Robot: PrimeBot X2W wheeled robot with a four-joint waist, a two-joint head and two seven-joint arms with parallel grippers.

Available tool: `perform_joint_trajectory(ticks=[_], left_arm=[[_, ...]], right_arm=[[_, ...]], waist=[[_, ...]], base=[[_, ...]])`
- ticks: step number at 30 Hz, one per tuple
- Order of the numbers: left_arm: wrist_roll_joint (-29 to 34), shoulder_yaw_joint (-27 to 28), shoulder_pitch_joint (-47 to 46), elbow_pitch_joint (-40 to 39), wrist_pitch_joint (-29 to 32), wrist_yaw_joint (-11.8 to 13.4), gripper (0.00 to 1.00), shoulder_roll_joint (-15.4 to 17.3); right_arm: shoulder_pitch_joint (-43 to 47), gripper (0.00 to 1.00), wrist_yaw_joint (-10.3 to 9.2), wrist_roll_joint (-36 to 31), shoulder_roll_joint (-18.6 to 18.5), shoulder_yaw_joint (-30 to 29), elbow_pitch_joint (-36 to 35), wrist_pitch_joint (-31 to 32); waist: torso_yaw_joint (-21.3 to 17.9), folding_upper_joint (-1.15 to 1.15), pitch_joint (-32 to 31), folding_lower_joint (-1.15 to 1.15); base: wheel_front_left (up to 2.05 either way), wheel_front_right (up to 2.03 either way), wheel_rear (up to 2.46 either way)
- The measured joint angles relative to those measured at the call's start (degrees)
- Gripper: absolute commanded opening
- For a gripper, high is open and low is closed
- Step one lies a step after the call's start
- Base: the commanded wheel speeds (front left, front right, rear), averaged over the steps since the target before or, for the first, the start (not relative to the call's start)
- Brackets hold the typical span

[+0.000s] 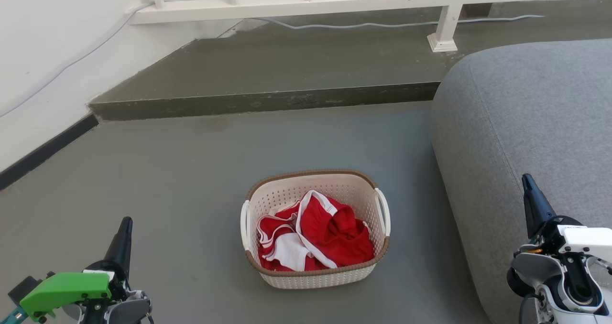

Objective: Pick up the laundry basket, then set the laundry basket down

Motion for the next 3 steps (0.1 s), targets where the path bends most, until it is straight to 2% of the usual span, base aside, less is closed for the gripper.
perform_joint_trajectory(ticks=[3], left_arm=[[0.0,0.0,0.0,0.0,0.0,0.0,0.0,0.0]], right_arm=[[0.0,0.0,0.0,0.0,0.0,0.0,0.0,0.0]], waist=[[0.0,0.0,0.0,0.0]], base=[[0.0,0.0,0.0]])
